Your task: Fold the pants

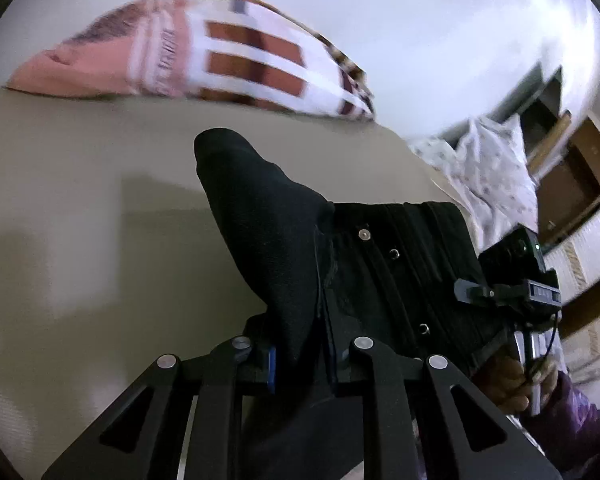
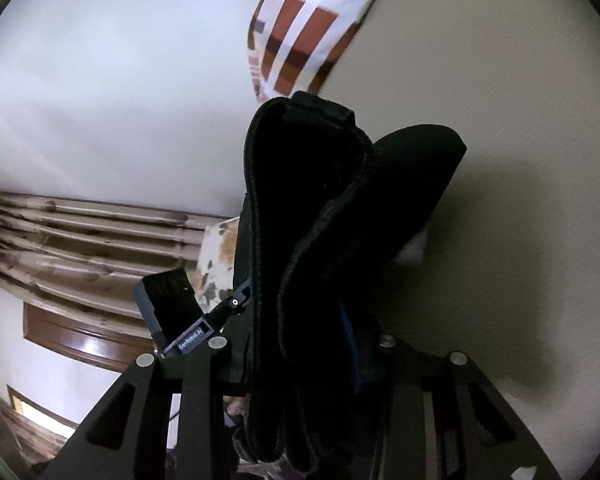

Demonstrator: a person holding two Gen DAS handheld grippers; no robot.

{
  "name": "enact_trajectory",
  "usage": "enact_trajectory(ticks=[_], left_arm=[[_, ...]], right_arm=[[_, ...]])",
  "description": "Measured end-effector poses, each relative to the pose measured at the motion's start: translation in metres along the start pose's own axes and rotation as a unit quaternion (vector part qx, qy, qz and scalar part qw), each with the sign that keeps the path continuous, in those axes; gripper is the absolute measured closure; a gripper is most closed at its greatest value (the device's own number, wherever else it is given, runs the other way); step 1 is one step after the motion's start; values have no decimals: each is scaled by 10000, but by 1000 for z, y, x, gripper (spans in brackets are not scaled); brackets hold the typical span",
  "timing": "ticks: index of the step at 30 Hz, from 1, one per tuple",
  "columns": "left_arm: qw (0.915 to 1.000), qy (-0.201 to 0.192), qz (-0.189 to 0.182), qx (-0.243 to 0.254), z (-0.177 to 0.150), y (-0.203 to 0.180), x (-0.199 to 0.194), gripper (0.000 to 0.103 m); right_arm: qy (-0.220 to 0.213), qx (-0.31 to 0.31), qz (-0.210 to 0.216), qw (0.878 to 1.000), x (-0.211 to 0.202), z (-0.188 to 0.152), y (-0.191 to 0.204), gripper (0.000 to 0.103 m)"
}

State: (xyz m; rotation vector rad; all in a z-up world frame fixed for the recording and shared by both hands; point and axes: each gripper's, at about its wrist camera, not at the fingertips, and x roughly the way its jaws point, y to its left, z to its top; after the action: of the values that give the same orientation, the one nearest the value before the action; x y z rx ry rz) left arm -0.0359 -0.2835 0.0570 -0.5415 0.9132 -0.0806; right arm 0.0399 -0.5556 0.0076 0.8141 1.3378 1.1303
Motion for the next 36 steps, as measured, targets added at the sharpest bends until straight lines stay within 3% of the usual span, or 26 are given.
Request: enact_trajectory(ticks=[11, 22, 30, 36], left_arm=[[9917, -734, 1053, 40, 56, 86, -61, 85], [9793, -1079, 1707, -87, 101, 174, -72, 85], [9743, -963, 2034, -110, 98, 213, -46, 85], [9666, -1087, 2315, -135, 91, 221, -36, 78]], right_arm=[[314, -163, 438, 9984, 142, 73, 48, 69], [555, -209, 632, 9962, 263, 129, 60, 69], [587, -276, 285, 9975, 286, 139, 33, 70], [446, -1113, -767, 9898, 281, 133, 37, 70]])
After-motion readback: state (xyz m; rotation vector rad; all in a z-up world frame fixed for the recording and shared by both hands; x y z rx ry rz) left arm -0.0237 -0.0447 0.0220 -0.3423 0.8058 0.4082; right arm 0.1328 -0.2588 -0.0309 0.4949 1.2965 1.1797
